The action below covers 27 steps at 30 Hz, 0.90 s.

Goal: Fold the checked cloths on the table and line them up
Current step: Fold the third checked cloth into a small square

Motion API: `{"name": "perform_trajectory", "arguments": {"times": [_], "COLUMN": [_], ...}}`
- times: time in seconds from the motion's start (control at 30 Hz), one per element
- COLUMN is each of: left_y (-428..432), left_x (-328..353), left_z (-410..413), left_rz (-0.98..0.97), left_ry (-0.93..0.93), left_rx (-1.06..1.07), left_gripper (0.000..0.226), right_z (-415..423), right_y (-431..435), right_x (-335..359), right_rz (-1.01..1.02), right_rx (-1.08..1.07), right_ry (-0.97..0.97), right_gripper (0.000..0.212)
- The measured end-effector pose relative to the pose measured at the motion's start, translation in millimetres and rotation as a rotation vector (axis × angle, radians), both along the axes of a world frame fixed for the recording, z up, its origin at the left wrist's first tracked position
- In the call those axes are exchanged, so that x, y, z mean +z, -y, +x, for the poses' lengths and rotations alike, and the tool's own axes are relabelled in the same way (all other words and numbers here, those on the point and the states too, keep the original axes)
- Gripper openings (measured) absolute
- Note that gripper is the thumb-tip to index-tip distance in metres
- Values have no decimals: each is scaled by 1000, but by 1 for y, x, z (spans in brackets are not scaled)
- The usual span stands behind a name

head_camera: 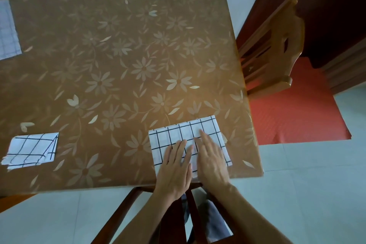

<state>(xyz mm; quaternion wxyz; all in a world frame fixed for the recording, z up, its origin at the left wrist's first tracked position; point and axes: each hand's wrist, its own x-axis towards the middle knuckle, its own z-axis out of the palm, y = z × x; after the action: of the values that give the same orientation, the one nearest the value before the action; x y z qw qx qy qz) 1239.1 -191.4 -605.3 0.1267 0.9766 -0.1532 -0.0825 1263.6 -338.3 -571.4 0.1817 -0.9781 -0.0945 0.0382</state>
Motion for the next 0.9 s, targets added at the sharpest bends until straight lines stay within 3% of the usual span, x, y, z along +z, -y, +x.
{"name": "perform_trajectory", "arguments": {"times": [0.23,0.5,0.73,0.83,0.9], "left_y": [-10,-35,-20,-6,3], "left_x": [6,16,26,25,27], "left_z": [1,-7,-8,-15,-18], "left_rz": [19,62,-91,-129,-170], "left_ry": [-36,-102,3,87,118], "left_rx": [66,68,2,-77,-96], "left_gripper": [64,70,57,42,32], "right_z": [8,20,16,4,-6], "right_y": [5,58,54,61,68], "right_x": [-24,-24,-3,7,12], "right_rz": [-153,-207,17,135,165], "right_rx": [120,5,-101,-218,-240], "right_ry": [-116,-124,-94,50,101], "right_gripper": [60,64,56,42,50]}}
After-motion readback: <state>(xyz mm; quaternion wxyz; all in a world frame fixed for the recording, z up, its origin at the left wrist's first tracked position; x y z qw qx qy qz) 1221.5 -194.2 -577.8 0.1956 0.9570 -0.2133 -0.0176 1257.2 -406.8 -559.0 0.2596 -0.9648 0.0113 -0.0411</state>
